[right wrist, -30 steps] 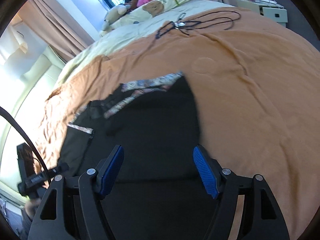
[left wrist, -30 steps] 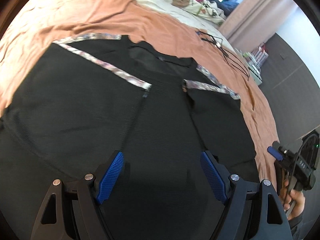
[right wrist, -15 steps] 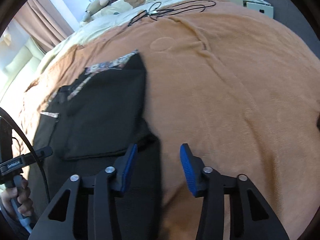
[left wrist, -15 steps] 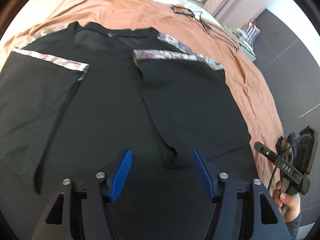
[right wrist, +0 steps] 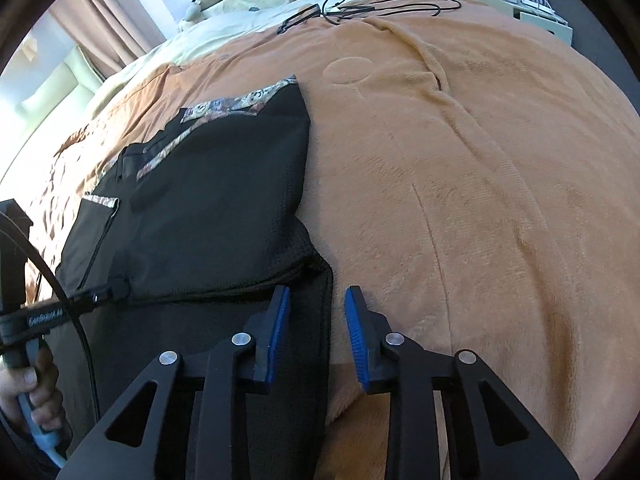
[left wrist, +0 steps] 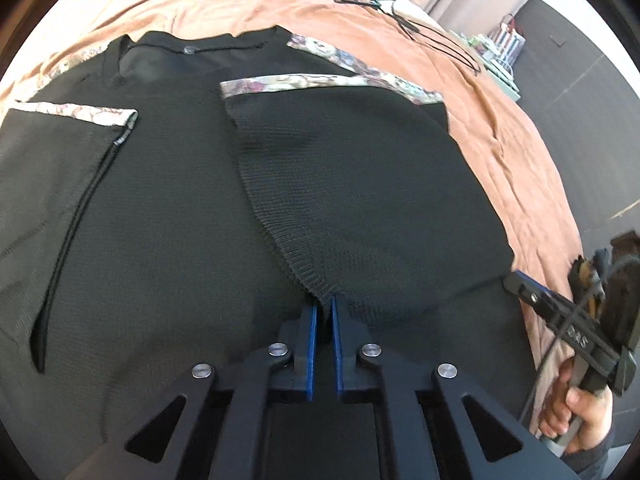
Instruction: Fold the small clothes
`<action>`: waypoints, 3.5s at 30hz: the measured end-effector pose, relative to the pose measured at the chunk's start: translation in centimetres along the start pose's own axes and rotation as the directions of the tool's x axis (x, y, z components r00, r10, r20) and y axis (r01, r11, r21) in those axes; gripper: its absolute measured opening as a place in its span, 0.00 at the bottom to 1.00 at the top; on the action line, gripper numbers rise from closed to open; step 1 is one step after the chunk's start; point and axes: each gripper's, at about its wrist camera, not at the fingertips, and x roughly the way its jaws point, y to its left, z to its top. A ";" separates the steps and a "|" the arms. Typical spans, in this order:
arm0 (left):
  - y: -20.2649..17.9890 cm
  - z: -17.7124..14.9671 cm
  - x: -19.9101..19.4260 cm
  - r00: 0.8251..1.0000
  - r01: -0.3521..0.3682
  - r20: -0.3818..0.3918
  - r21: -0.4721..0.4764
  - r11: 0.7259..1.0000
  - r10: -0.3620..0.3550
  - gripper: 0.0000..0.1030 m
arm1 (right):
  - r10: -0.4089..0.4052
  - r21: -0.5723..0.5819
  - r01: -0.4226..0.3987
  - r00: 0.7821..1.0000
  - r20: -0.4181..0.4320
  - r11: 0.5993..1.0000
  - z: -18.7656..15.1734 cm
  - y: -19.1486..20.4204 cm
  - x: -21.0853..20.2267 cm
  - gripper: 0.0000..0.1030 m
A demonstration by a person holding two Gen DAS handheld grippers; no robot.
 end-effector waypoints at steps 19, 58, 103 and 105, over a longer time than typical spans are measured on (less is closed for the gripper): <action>3.4 3.0 -3.0 0.998 -0.062 0.026 0.007 0.998 0.062 0.34 | 0.098 0.122 -0.107 0.992 0.077 0.987 0.5 -1.5 -1.2 0.23; 7.9 12.1 -2.9 0.958 -0.252 0.141 0.011 0.968 0.248 0.54 | 0.050 0.128 -0.060 0.995 0.084 0.990 1.8 -1.5 -1.7 0.31; 12.9 -16.1 -30.2 0.894 -0.237 0.379 -0.048 0.970 0.237 0.89 | 0.059 -0.138 -0.024 0.966 0.252 0.990 -14.8 7.5 -25.1 1.00; 13.3 -17.3 -31.0 0.893 -0.234 0.385 -0.045 0.971 0.233 0.89 | 0.037 -0.147 0.003 0.962 0.269 0.989 -15.8 7.6 -25.9 1.00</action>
